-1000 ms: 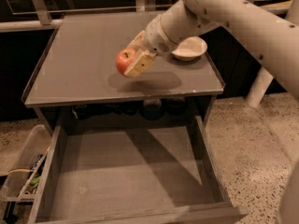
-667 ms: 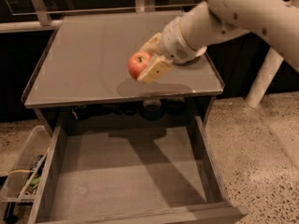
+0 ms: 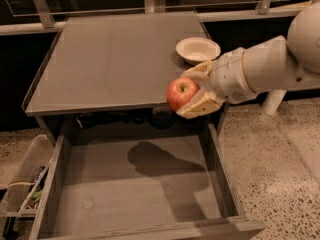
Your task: Place apple into top drawer
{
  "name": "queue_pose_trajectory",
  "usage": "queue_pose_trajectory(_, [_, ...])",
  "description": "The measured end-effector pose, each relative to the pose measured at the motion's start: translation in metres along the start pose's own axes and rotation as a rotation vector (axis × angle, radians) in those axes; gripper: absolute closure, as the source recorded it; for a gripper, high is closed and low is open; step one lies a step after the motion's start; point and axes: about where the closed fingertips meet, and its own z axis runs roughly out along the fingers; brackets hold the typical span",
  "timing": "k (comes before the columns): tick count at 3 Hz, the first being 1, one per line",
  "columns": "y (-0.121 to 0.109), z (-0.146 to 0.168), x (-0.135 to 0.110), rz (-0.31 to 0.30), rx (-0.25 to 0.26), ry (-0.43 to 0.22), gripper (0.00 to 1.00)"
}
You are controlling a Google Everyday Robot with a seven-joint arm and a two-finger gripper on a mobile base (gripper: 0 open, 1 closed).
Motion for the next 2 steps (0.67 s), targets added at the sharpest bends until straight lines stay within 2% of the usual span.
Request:
queue_pose_trajectory(1, [0.031, -0.008, 0.032, 0.052, 0.022, -0.018, 1.0])
queue_pose_trajectory(2, [0.061, 0.028, 0.066, 0.129, -0.033, -0.033, 1.0])
